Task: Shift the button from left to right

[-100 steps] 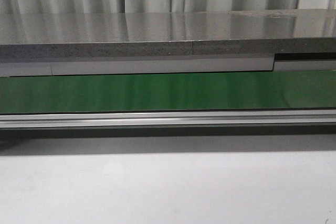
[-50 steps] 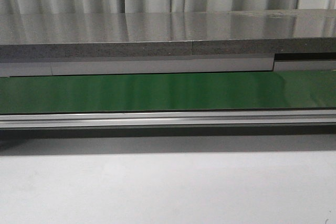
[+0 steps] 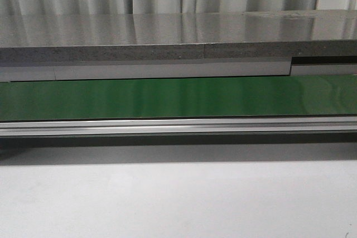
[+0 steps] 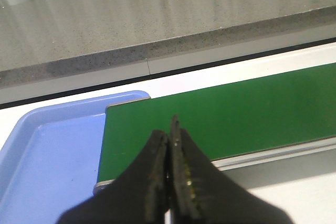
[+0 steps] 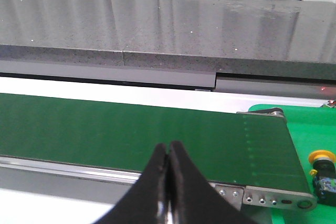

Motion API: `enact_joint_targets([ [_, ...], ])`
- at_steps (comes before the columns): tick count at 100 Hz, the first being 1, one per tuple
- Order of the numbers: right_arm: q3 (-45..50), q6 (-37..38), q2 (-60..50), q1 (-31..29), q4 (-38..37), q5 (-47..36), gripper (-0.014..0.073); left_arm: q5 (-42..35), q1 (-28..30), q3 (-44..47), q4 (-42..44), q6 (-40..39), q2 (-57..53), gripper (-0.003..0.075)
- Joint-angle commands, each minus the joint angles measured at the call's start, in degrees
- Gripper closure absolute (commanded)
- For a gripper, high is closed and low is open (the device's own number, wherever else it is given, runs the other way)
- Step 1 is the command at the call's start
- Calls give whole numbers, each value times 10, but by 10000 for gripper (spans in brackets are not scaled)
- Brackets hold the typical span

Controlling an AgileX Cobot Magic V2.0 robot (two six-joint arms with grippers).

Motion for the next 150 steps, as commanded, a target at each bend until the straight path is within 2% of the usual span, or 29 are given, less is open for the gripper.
enact_joint_targets([
  [1, 16, 30, -22, 2, -31, -72, 661, -48, -5, -15, -9, -2, 4, 739],
  [45, 149, 30, -132, 2, -31, -142, 661, -48, -5, -15, -9, -2, 4, 739],
  [150, 149, 30, -132, 2, -30, -136, 661, -48, -5, -15, -9, -2, 4, 739],
])
